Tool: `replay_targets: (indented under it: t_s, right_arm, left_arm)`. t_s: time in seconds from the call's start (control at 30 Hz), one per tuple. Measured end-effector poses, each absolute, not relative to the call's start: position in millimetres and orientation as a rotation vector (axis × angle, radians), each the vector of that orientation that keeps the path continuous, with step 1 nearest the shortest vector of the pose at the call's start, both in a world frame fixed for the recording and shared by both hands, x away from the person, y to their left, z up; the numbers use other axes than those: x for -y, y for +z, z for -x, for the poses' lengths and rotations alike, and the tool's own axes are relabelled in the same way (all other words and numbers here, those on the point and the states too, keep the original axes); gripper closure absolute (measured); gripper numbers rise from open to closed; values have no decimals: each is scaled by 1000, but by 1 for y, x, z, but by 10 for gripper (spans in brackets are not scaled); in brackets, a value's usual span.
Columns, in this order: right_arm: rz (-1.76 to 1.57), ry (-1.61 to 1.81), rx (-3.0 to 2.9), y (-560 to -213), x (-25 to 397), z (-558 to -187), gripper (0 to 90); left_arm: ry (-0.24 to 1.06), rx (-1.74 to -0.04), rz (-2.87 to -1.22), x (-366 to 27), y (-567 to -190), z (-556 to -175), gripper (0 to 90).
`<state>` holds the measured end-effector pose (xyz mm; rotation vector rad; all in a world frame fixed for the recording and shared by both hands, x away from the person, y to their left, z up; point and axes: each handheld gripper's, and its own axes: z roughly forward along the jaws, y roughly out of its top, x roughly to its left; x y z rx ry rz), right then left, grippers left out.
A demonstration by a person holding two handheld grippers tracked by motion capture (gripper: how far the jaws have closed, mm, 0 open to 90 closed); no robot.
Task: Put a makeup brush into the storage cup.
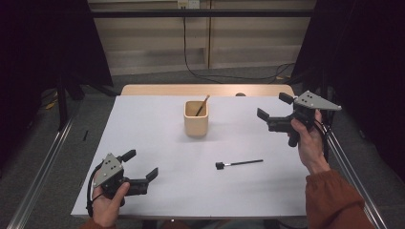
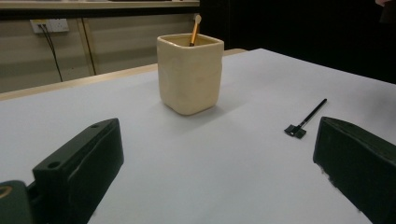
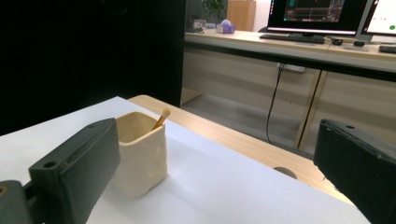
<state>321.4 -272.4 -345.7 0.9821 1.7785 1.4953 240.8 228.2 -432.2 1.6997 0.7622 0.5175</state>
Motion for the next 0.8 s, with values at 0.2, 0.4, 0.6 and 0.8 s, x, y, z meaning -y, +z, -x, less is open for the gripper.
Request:
replay_targets:
  t_s: [0.2, 0.4, 0.6, 0.8]
  right_arm:
    - [-995, 1477, -1825, -349, 273, -326, 0]
    - [-1020, 1449, -1878, -347, 272, -331, 0]
    - [-1051, 1399, -1999, -348, 269, -338, 0]
    - [-1061, 1277, -2181, -348, 265, -347, 5]
  left_arm:
    - [516, -768, -1699, -228, -433, -241, 19]
    - [518, -766, -1702, -229, -433, -242, 19]
    - [520, -769, -1705, -229, -433, -243, 19]
    - [516, -770, -1706, -229, -434, -243, 19]
